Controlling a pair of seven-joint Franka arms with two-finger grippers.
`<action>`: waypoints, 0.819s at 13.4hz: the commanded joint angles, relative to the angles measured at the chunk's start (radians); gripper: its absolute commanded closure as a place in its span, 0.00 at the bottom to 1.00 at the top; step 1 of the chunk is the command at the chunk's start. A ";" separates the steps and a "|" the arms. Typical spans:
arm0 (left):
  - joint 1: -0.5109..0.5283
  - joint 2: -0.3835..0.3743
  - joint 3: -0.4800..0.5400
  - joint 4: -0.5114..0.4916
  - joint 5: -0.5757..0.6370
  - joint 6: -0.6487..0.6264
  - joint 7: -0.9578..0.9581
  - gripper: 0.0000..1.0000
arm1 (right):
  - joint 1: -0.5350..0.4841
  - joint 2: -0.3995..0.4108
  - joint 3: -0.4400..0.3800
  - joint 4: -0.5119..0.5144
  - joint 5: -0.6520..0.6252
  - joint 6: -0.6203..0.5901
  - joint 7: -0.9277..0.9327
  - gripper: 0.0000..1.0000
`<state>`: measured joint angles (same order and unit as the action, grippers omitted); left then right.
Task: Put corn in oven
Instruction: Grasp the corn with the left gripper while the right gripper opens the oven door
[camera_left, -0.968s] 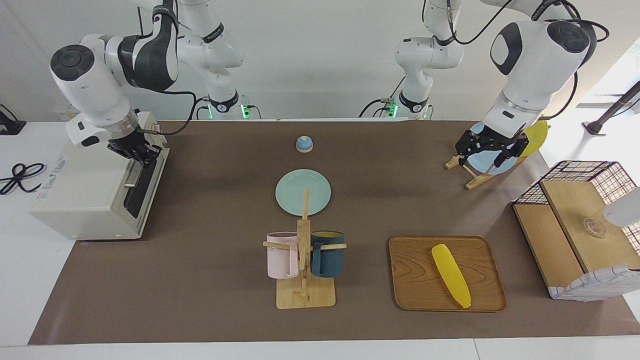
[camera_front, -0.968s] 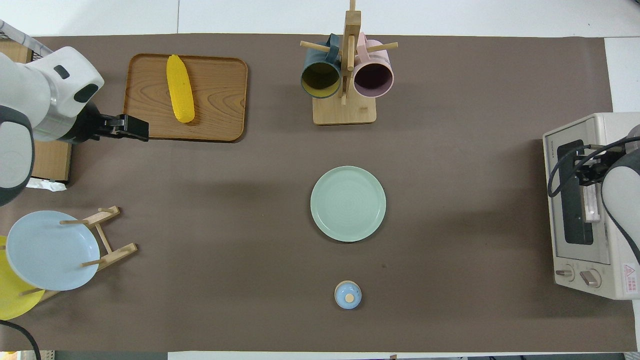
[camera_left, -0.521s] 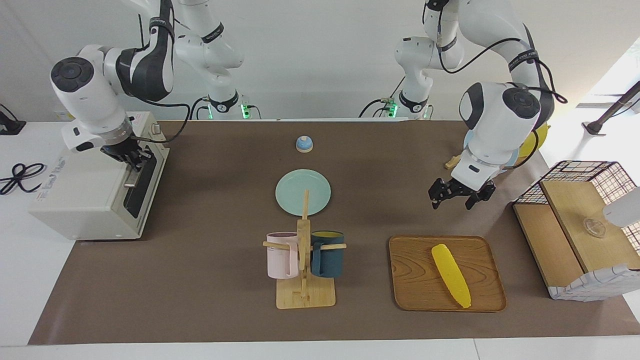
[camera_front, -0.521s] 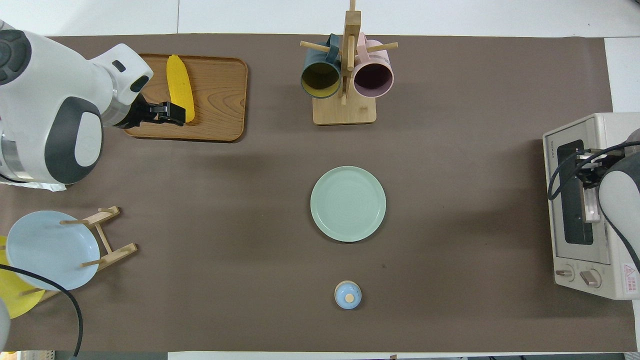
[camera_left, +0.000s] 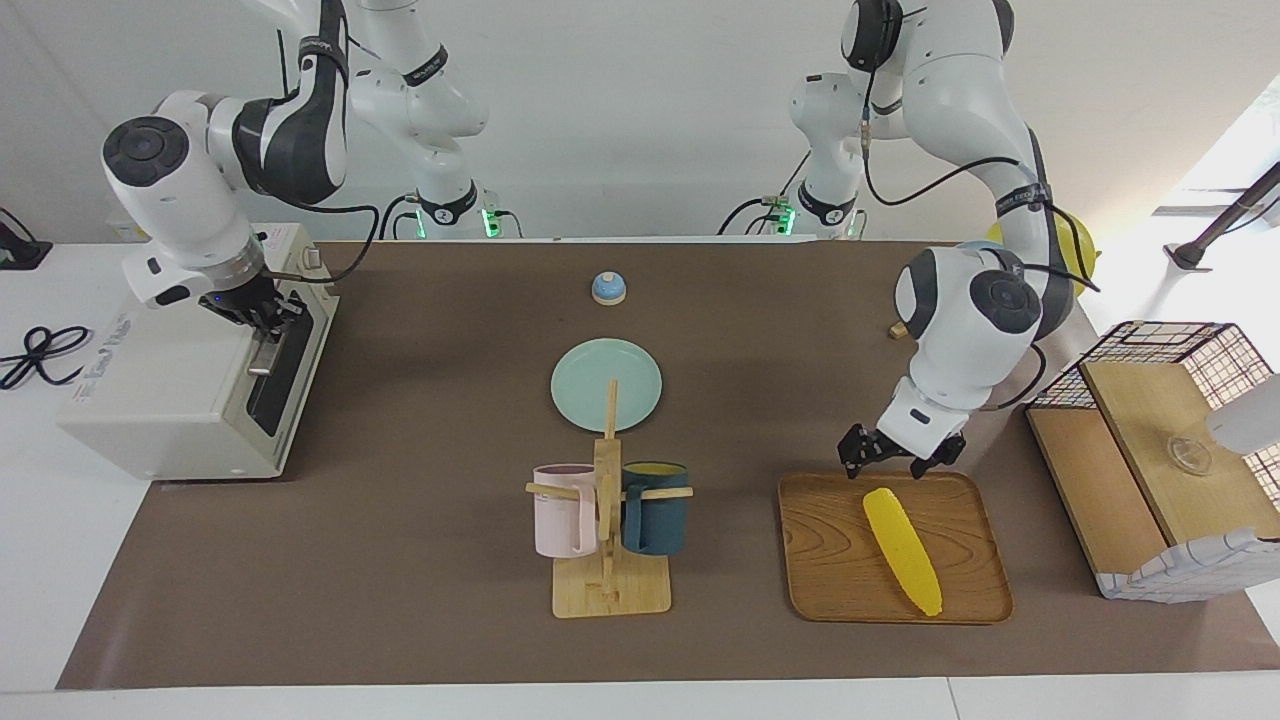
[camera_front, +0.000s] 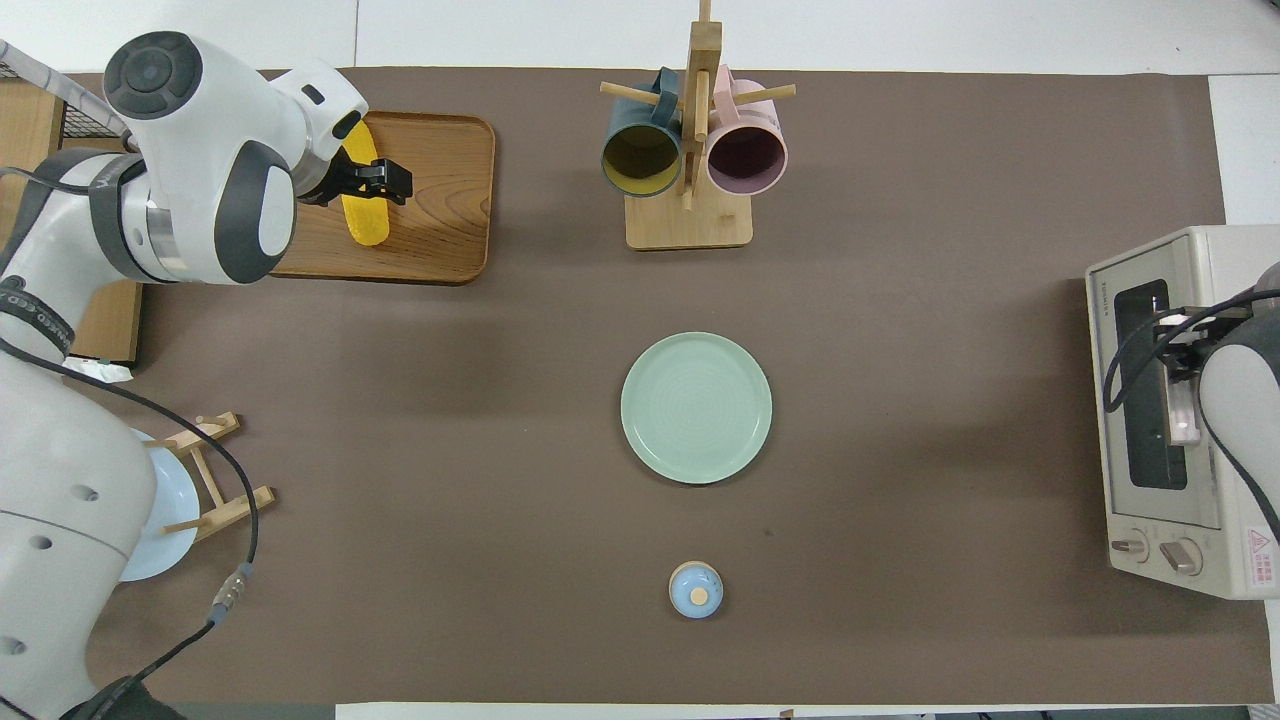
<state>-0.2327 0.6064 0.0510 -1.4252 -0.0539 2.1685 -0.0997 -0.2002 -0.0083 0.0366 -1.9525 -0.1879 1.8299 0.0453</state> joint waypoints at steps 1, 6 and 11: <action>0.003 0.055 0.020 0.060 0.003 0.054 -0.003 0.00 | -0.021 -0.024 0.008 -0.052 -0.012 0.045 -0.025 1.00; 0.027 0.058 0.018 0.022 -0.017 0.131 0.001 0.00 | -0.011 -0.025 0.009 -0.098 0.033 0.085 -0.021 1.00; 0.030 0.101 0.017 0.028 -0.018 0.148 0.005 0.00 | 0.022 -0.022 0.016 -0.129 0.088 0.124 -0.015 1.00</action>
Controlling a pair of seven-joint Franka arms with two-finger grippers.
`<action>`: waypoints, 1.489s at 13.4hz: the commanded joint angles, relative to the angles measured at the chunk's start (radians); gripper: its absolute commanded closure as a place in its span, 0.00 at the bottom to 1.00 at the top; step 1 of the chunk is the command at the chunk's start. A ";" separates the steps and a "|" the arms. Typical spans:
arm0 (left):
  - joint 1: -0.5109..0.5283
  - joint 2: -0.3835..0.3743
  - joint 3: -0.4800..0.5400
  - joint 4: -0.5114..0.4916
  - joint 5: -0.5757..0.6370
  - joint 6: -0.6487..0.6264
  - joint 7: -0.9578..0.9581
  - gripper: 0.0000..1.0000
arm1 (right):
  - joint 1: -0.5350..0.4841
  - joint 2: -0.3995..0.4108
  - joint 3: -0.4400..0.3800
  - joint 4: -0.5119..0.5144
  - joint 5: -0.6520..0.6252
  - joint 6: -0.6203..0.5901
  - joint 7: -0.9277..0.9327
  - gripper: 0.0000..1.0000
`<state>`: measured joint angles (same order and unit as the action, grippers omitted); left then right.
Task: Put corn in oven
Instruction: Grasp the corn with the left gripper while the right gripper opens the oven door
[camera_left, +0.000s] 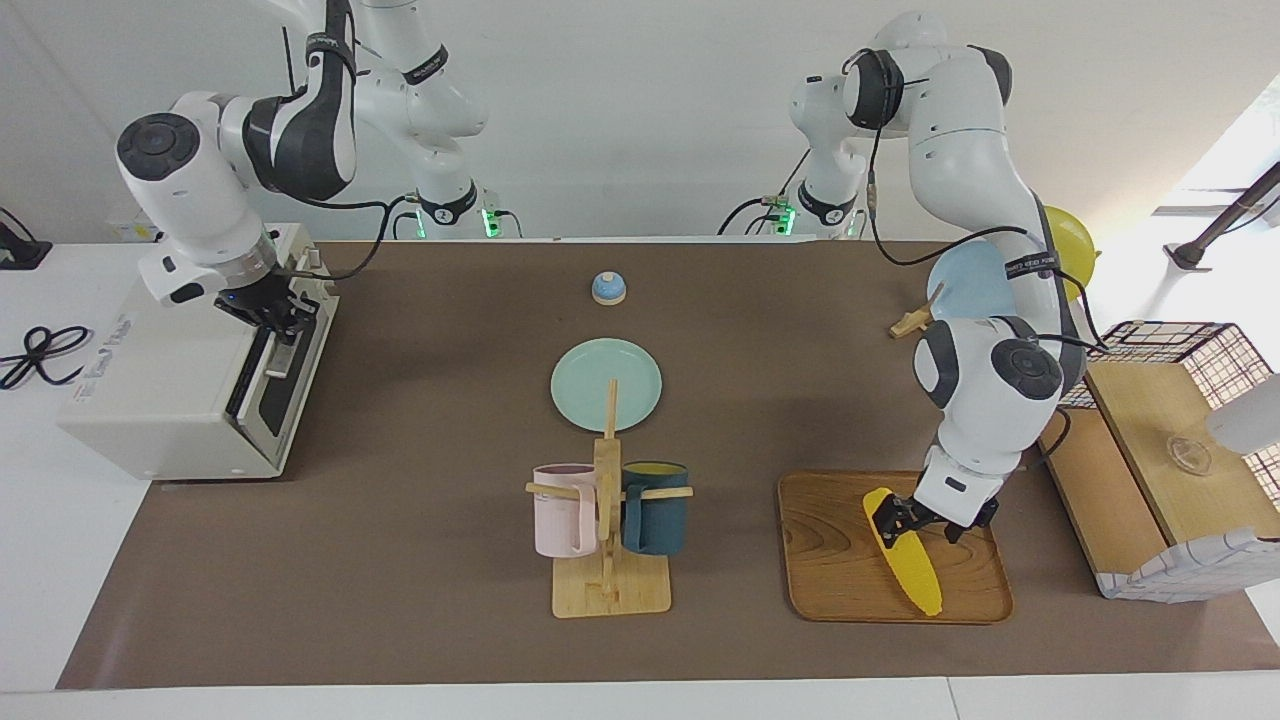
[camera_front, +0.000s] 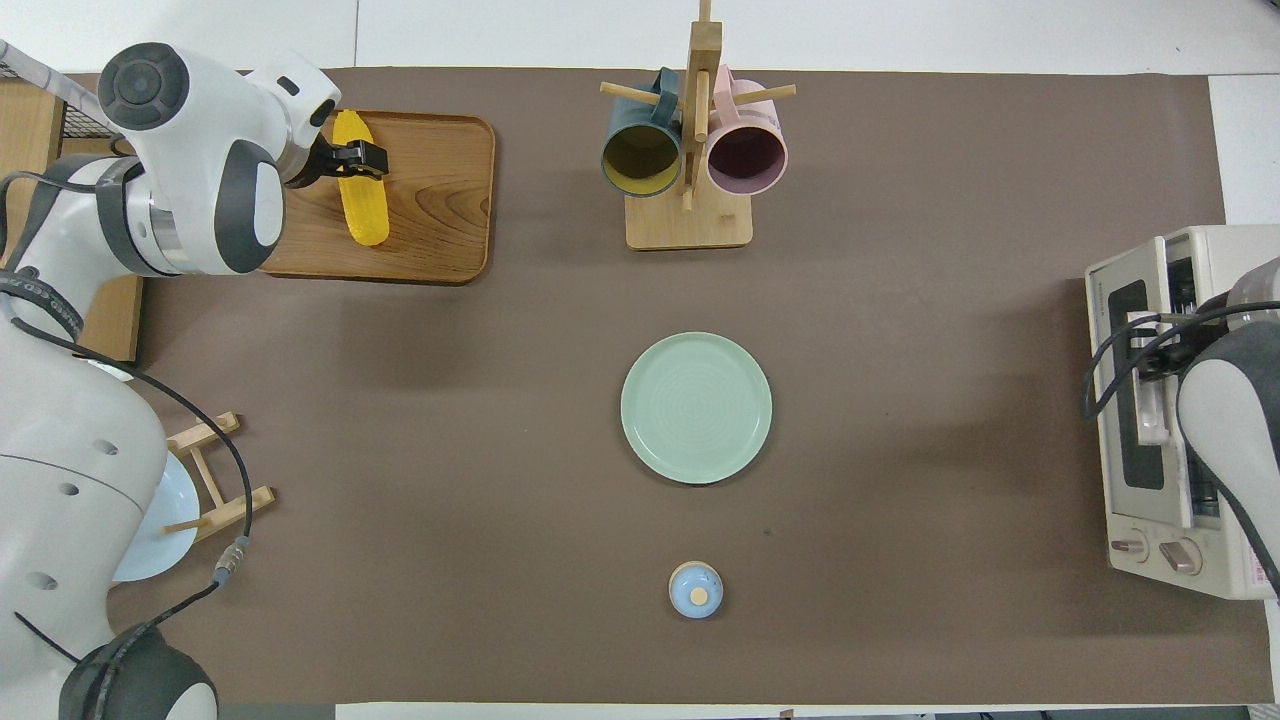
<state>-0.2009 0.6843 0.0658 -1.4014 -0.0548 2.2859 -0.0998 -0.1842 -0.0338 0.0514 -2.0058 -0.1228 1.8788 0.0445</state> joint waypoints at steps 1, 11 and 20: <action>0.000 0.023 0.000 0.005 -0.017 0.030 0.005 0.00 | 0.008 0.009 0.001 -0.080 0.028 0.082 -0.014 1.00; -0.014 0.023 0.002 -0.005 -0.051 0.073 -0.003 1.00 | 0.060 0.074 0.001 -0.205 0.061 0.319 0.023 1.00; -0.063 -0.176 -0.009 -0.020 -0.109 -0.204 -0.174 1.00 | 0.097 0.068 0.002 -0.335 0.063 0.506 0.046 1.00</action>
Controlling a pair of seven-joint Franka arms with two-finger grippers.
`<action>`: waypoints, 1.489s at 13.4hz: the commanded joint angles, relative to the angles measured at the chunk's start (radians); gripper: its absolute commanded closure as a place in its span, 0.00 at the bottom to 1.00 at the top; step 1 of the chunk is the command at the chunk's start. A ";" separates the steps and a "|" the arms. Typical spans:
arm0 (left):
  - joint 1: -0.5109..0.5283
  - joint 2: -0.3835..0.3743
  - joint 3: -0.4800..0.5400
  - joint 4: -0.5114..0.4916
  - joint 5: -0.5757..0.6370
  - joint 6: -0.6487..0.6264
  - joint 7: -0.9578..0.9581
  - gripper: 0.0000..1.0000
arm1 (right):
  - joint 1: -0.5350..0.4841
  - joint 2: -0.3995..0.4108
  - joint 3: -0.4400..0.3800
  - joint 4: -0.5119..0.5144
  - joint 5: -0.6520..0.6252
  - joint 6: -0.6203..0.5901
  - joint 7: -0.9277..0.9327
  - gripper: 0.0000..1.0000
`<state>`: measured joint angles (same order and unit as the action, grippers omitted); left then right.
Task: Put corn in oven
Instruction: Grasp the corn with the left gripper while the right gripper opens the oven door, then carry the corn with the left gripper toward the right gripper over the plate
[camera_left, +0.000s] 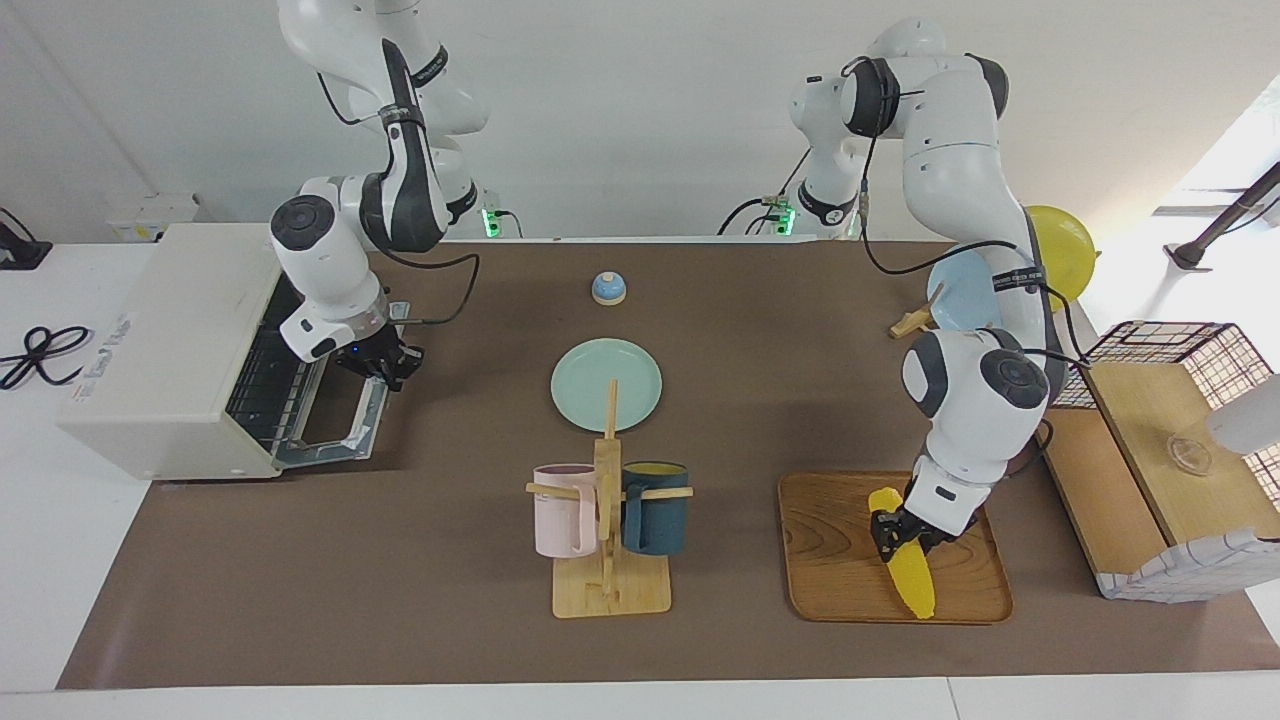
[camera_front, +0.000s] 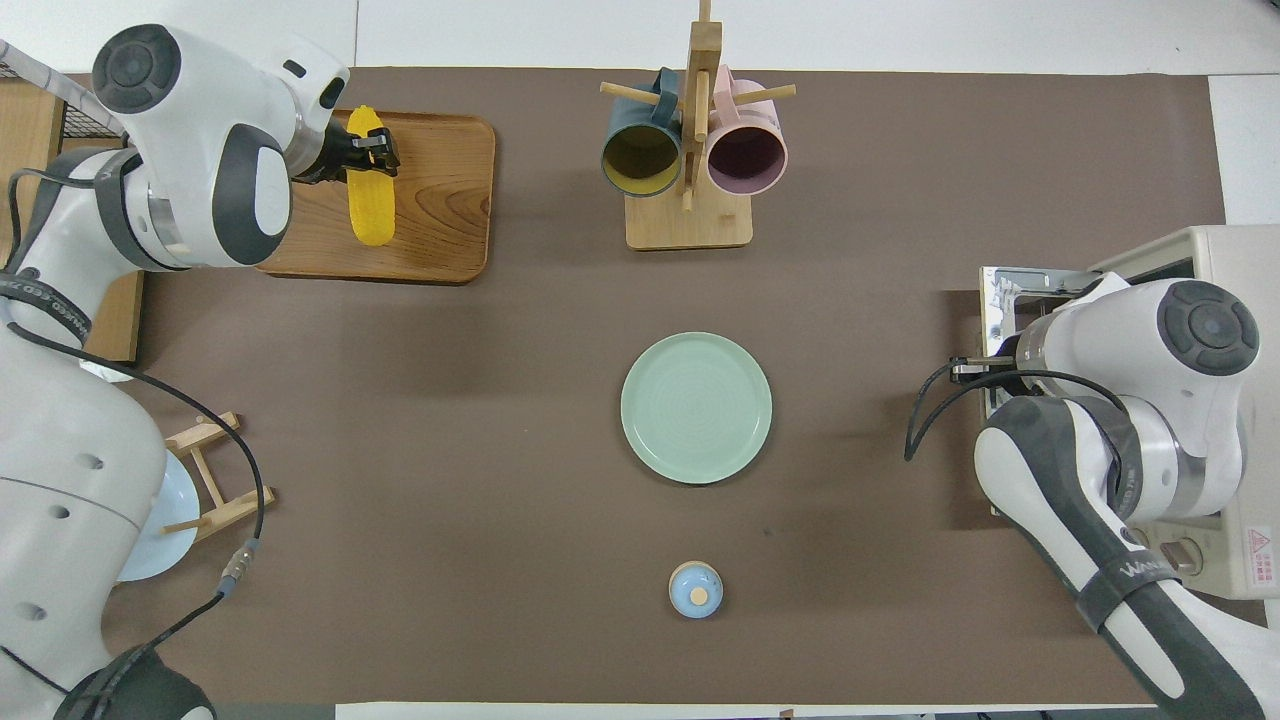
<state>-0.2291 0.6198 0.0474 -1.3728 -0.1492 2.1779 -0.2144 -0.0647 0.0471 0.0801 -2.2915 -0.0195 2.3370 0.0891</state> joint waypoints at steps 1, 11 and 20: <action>-0.059 -0.151 0.009 -0.067 -0.015 -0.140 -0.088 1.00 | -0.020 -0.015 -0.026 -0.062 -0.042 0.068 0.007 1.00; -0.502 -0.399 0.012 -0.495 -0.015 0.121 -0.554 1.00 | -0.007 0.008 -0.026 -0.082 -0.002 0.096 0.021 1.00; -0.661 -0.249 0.014 -0.515 -0.006 0.321 -0.625 1.00 | 0.077 0.037 -0.023 -0.048 0.055 0.108 0.115 0.76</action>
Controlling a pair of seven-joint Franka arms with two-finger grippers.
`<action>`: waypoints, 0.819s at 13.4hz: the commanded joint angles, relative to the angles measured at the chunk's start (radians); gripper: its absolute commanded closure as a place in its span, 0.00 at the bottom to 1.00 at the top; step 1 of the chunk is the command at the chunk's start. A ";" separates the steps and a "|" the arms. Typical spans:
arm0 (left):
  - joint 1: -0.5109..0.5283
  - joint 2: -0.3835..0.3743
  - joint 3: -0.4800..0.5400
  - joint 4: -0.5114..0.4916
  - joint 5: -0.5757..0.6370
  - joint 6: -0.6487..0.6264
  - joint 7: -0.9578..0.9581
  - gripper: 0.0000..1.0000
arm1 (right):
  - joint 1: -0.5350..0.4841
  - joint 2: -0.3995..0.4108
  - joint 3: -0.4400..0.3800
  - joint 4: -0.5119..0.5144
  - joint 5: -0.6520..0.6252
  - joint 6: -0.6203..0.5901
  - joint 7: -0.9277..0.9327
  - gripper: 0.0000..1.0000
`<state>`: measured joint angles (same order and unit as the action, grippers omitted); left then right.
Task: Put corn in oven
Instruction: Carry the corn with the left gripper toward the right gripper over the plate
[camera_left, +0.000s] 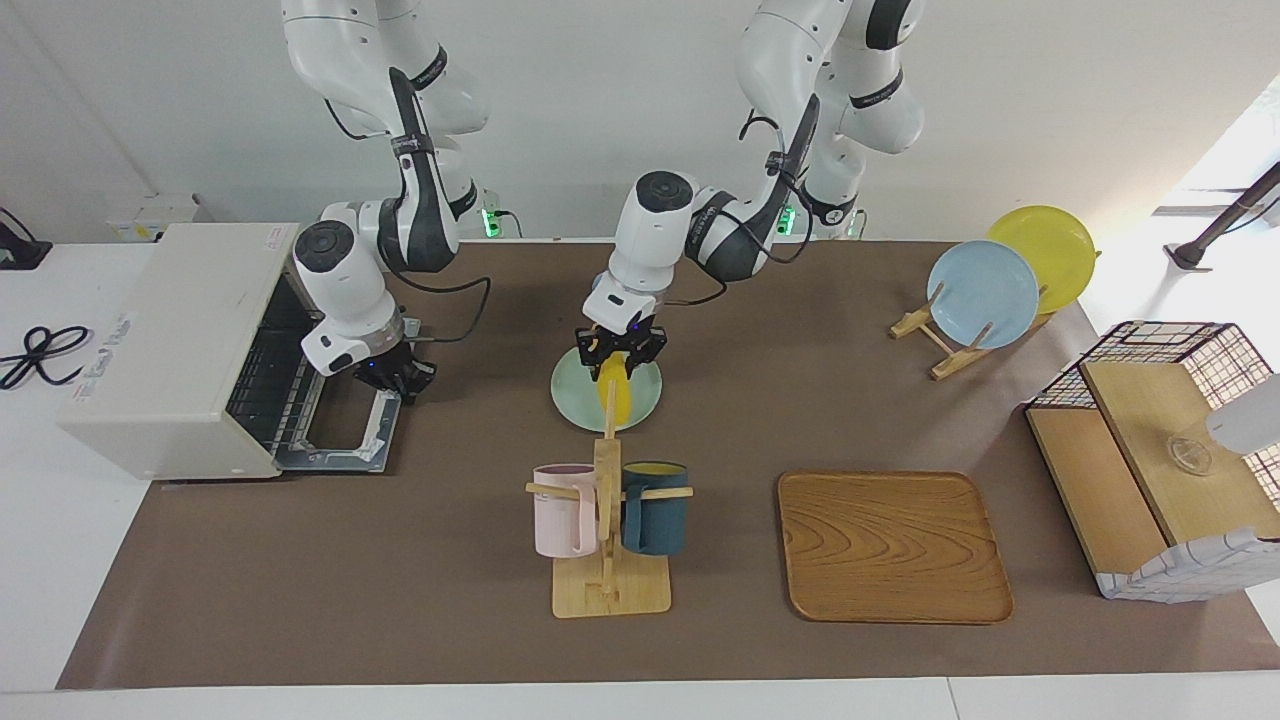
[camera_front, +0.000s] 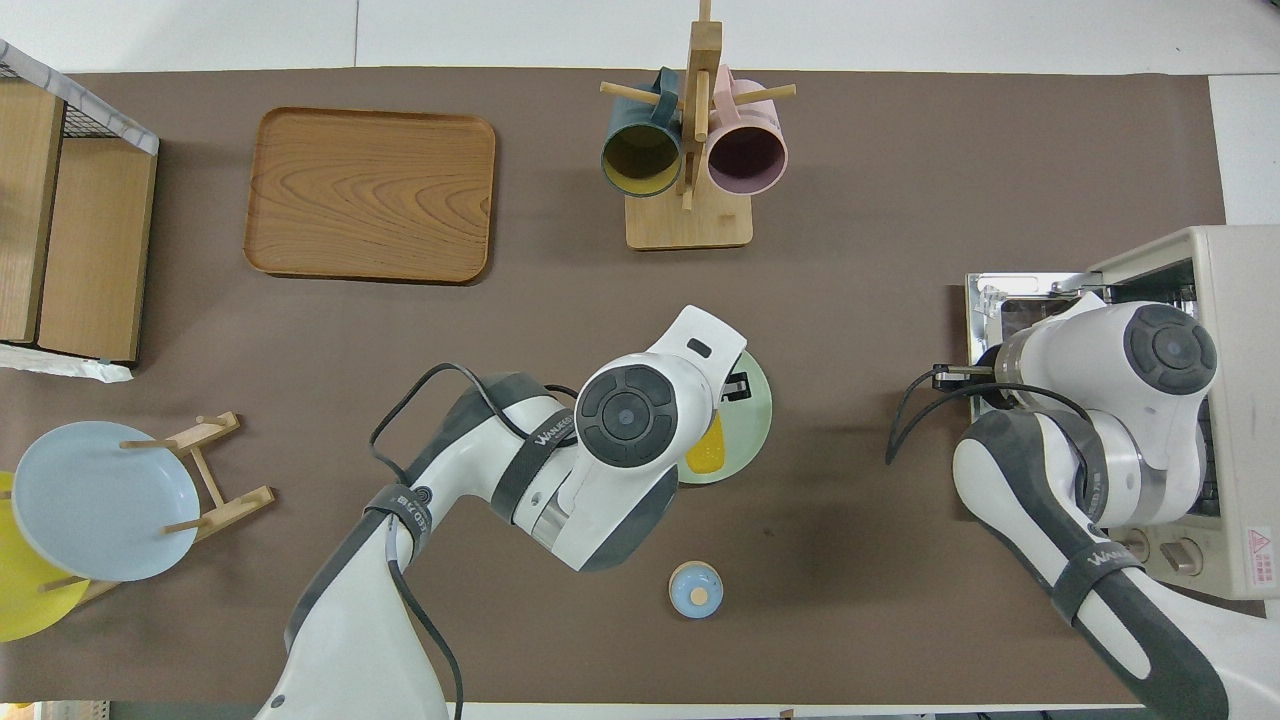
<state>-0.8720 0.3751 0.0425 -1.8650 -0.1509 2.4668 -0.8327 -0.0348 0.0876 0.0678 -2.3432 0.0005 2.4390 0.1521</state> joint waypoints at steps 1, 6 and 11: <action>-0.022 -0.004 0.019 -0.036 -0.004 0.055 -0.005 1.00 | 0.050 -0.003 -0.011 0.015 0.039 -0.009 0.084 0.65; -0.030 -0.005 0.020 -0.092 -0.004 0.130 0.003 0.58 | 0.139 -0.005 -0.011 0.192 0.049 -0.196 0.132 0.00; 0.062 -0.131 0.028 -0.065 -0.004 -0.055 0.066 0.00 | 0.237 0.009 -0.011 0.271 0.046 -0.259 0.219 0.00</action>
<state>-0.8551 0.3406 0.0705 -1.9142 -0.1509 2.5078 -0.8140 0.1888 0.0820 0.0653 -2.1041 0.0233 2.2083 0.3581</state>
